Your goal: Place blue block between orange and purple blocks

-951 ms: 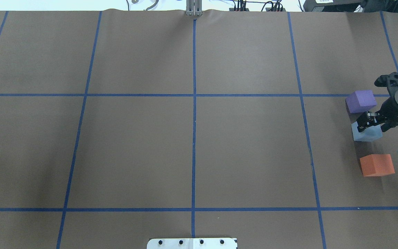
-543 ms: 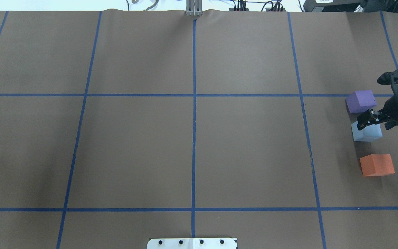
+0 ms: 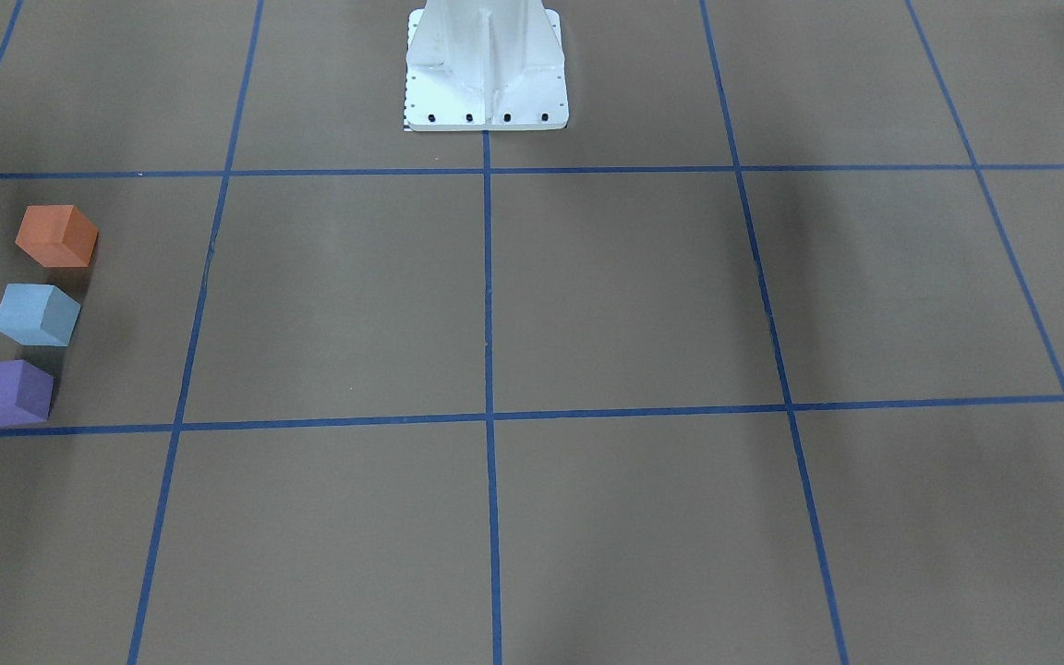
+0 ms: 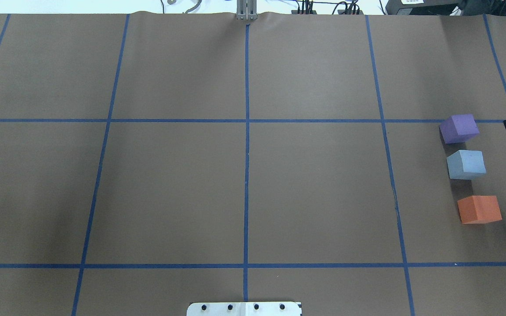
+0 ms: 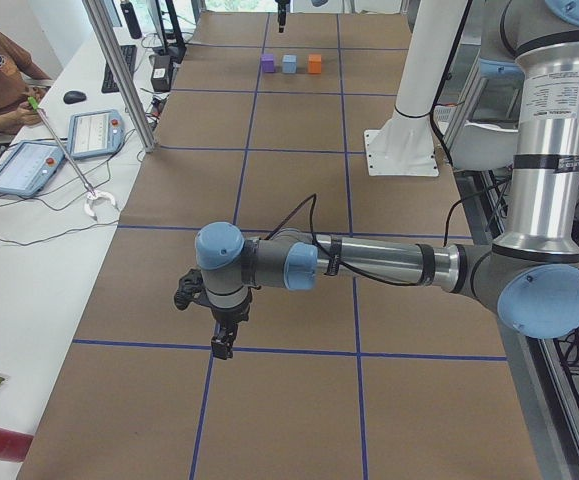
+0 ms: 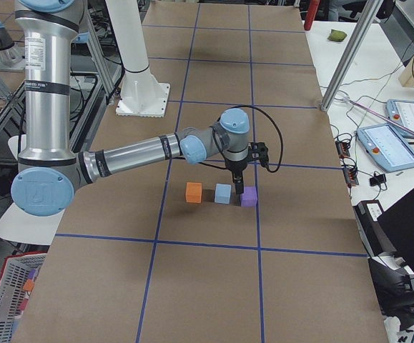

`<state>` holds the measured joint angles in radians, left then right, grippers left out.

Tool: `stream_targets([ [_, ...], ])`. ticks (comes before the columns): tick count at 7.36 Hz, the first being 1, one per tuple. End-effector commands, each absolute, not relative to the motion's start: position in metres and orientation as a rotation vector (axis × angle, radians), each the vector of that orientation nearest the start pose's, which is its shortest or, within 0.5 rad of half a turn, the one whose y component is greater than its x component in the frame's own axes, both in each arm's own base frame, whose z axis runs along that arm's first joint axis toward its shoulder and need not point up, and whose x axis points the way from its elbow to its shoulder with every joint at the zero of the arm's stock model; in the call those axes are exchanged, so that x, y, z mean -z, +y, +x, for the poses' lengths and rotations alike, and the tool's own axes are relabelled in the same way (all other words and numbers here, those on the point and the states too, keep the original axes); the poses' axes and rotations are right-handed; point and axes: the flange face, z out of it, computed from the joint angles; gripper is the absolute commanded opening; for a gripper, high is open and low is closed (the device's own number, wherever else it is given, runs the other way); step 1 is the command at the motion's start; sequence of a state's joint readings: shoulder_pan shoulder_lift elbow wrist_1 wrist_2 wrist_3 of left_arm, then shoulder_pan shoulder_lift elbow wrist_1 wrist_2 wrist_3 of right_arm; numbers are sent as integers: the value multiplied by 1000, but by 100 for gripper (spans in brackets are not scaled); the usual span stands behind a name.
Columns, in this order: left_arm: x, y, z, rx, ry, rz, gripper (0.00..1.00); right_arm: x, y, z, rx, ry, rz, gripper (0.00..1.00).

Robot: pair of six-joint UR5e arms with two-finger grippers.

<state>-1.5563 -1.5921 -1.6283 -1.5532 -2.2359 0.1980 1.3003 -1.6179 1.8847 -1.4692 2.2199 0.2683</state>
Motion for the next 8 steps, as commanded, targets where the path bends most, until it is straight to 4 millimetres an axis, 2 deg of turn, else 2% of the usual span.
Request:
stream_targets([
  [1,-626,-501,-74,-208,661,131,100,-535,-485,-6,147,-720,116,100],
  [2,-627,-499,-74,-206,662,126,100,-560,-475,2,100,-762,63,100],
  [3,-628,-499,-74,-205,662,126,100,-563,-473,1,97,-784,53,100],
  [4,-628,-499,-75,-204,659,125,100,-583,-464,3,93,-773,23,100],
  [5,-627,-500,-75,-206,660,129,100,-630,-469,8,63,-766,-18,100],
  [6,-625,-501,-75,-205,660,131,100,-670,-473,23,47,-776,32,100],
  [7,-624,-503,-74,-207,658,132,100,-681,-475,28,62,-782,92,100],
  [8,-626,-501,-75,-204,659,128,100,-677,-476,32,45,-781,96,100],
])
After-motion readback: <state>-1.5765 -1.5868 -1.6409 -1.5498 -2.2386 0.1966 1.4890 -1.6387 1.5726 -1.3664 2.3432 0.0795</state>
